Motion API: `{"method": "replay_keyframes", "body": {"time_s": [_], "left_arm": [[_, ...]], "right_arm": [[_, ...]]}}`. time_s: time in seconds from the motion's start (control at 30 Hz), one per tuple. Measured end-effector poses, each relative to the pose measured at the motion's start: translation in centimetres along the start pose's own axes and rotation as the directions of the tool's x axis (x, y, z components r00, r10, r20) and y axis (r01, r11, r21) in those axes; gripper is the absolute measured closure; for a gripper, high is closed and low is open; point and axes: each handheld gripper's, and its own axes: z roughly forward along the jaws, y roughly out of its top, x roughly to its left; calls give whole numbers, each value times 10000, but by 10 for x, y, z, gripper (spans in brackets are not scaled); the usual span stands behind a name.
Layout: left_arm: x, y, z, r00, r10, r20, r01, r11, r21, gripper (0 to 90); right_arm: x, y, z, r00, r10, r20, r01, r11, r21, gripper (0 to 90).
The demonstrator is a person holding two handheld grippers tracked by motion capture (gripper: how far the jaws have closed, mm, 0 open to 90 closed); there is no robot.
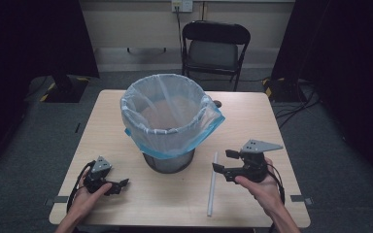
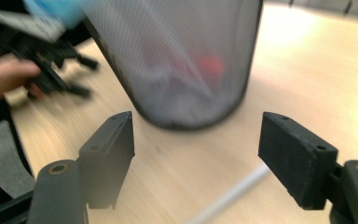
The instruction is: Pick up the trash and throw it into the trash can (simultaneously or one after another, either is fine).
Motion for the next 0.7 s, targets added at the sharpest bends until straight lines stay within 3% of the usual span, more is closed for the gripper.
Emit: {"method": "replay_keyframes", "body": {"time_s": [0.17,0.3,0.43,0.7], "left_arm": [[0,0,0,10000,-18,18,18,10000,-3,78],[0,0,0,10000,-18,21,18,10000,0,77],[0,0,0,10000,-1,-6,1,10000,4,78],[0,0,0,10000,-4,4,4,10000,0,77]], "right_arm": [[-8,-39,22,9985,291,466,-336,9945,992,277],[-17,-66,41,9952,629,745,-748,9827,1692,291],[-25,-81,57,9901,970,1015,-1164,9714,2068,309],[-22,-78,78,9897,-25,1431,-330,9689,2454,381]]}}
